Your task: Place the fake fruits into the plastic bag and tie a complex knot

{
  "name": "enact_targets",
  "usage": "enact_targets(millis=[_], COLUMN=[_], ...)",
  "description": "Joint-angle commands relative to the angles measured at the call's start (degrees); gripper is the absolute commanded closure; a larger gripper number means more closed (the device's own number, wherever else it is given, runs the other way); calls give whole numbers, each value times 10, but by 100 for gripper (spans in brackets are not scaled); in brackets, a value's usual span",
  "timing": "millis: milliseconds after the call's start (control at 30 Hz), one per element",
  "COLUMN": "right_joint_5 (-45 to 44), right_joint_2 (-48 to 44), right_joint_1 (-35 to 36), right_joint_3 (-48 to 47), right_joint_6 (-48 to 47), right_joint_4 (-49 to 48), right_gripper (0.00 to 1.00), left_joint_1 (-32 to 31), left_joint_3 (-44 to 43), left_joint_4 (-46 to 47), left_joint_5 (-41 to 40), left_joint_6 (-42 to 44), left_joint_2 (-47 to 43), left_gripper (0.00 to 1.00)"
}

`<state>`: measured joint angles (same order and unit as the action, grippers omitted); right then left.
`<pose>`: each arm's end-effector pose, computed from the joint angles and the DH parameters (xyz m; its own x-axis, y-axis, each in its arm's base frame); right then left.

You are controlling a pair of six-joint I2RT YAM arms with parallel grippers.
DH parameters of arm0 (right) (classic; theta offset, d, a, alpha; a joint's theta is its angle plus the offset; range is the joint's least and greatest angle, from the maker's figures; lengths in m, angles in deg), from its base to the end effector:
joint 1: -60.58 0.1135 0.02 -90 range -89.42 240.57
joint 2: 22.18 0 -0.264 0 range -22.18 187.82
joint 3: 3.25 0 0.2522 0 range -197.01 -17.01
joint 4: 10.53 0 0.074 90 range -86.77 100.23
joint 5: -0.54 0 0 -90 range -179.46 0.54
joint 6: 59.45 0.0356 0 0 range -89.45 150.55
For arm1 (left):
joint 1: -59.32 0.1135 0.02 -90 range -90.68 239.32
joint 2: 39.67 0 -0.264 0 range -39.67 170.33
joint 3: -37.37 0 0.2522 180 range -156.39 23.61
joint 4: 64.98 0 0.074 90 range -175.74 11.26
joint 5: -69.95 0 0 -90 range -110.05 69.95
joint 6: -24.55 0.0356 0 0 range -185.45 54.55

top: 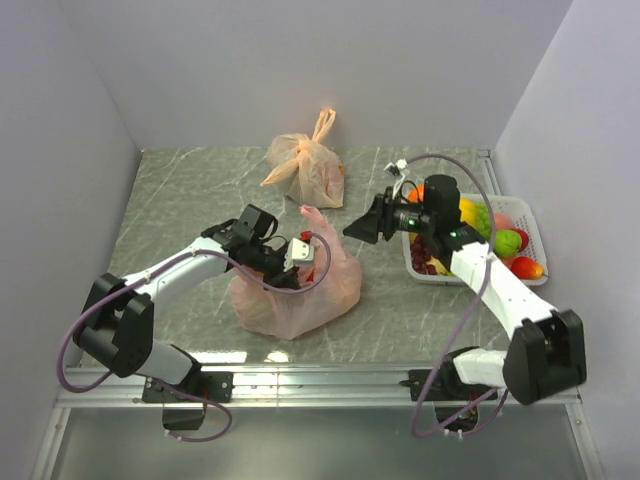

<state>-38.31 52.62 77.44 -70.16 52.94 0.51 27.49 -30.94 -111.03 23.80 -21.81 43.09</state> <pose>0.2711 0.1111 0.3024 -0.6249 0.0603 -0.7784 -0.7018 0.3934 0.5939 0.2249 -0.1686 0.2257 -0.0726 0.6309 -0.7725 0.9953 -0.0036 -0.0965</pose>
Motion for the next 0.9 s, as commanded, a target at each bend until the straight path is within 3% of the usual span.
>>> enact_targets(millis=[0,300,533,633,667,767,867], right_joint_5=[34,28,33,19,12,-24,-85], right_joint_2=[-46,11,94,116,119,126,123], right_joint_1=[1,54,119,128,127,114,105], right_joint_3=[39,45,-6,-7,-8,-14,-27], right_joint_6=[-113,-203,-160,-129,-108,-55,12], right_joint_4=[23,37,-25,-67,-76,-106,-120], right_gripper=[32,29,32,51,71,94,100], left_joint_1=[5,5,5,6,5,6,2], left_joint_3=[-24,-34,-32,-29,-28,-23,-6], left_joint_4=[-23,-44,-45,-50,-56,-68,-63], left_joint_5=[54,69,72,71,70,61,34], left_joint_6=[-3,14,24,35,41,56,53], left_joint_2=[-15,-20,-15,-15,-15,-22,-34], left_gripper=[97,95,95,94,94,94,94])
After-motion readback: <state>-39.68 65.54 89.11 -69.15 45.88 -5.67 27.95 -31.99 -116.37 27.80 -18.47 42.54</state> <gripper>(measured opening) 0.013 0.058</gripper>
